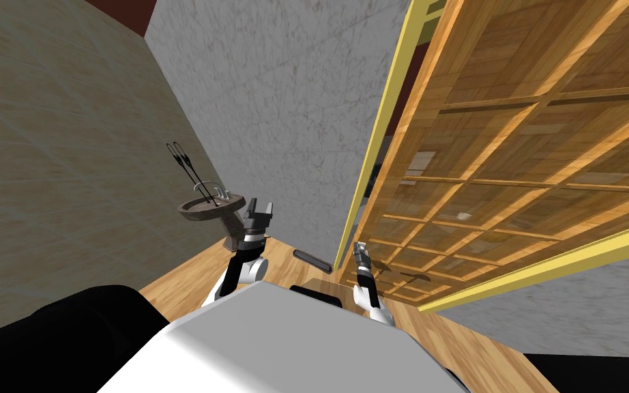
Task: Pull the door open
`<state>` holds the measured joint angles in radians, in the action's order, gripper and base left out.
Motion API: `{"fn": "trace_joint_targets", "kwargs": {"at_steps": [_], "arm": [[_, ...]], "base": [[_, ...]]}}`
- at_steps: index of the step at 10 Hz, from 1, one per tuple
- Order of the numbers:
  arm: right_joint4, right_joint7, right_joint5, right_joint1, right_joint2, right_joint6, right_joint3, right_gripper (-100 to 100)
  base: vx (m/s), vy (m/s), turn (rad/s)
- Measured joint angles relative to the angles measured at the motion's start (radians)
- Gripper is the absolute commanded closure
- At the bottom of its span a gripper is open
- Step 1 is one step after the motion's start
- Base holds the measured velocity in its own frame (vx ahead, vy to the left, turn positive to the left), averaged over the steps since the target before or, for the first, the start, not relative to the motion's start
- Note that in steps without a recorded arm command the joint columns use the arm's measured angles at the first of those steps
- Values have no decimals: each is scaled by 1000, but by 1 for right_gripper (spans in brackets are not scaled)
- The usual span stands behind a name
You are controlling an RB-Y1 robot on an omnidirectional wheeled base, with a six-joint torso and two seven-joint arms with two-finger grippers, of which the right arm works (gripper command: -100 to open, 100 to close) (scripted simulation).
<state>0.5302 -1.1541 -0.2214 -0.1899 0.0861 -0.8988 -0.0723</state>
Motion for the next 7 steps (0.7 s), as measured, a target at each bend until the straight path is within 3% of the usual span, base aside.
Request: {"fn": "trace_joint_targets", "kwargs": {"at_steps": [1, 3, 4, 5, 6, 7], "arm": [[15, 7, 0, 11, 1, 4, 2, 100], [-23, 17, -2, -9, 6, -12, 2, 100], [45, 10, -1, 23, 1, 23, 3, 100], [35, 5, -1, 14, -3, 21, 1, 100], [6, 6, -2, 1, -2, 1, 0, 100], [-62, 12, -4, -36, 3, -26, -3, 100]], "base": [[-14, -3, -22], [-6, -1, 4], [1, -3, -26], [7, 1, 8], [-1, 6, 9], [10, 0, 19]]}}
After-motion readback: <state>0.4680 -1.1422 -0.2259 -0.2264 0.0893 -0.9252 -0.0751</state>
